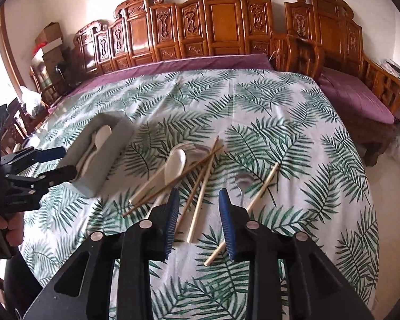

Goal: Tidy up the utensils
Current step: 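Move the left tool back to the utensils and grasp a wooden chopstick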

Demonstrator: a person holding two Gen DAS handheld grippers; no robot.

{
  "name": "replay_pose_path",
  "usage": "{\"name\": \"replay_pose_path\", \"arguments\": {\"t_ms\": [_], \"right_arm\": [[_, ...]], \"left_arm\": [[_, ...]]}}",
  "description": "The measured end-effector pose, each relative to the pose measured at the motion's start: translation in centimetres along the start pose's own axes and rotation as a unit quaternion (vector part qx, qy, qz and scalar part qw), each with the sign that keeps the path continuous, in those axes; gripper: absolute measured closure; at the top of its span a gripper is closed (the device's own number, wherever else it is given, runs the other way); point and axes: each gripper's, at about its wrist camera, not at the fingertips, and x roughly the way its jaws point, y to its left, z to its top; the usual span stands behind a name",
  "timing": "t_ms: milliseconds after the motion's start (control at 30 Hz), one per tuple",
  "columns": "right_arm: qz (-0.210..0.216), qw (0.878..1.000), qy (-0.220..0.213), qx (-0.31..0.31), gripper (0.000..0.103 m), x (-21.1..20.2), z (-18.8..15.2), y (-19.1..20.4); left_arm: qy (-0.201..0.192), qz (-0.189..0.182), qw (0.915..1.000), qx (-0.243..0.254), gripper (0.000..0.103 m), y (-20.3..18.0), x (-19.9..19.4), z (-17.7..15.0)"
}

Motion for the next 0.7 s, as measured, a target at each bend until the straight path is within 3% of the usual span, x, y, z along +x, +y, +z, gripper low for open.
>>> {"name": "replay_pose_path", "arguments": {"t_ms": [233,500,700], "right_arm": [[-0.003,1.0,0.01,0.011,0.07,1.0,-1.5,-1.9],[0.0,1.0,0.014,0.025,0.07,1.7,-2.5,-3.6],[0.001,0.999,0.023,0.03,0.07,2.2,-3.0,-4.2]], "left_arm": [[0.039,-0.024,0.9986,0.027,0.061,-3.0,4.4,0.8],[0.074,-0.035,0.9957,0.044,0.063,-5.4,8.4,1.5],[0.092,-0.05,0.9941,0.025,0.066,-5.8,10.6,1.5]]}}
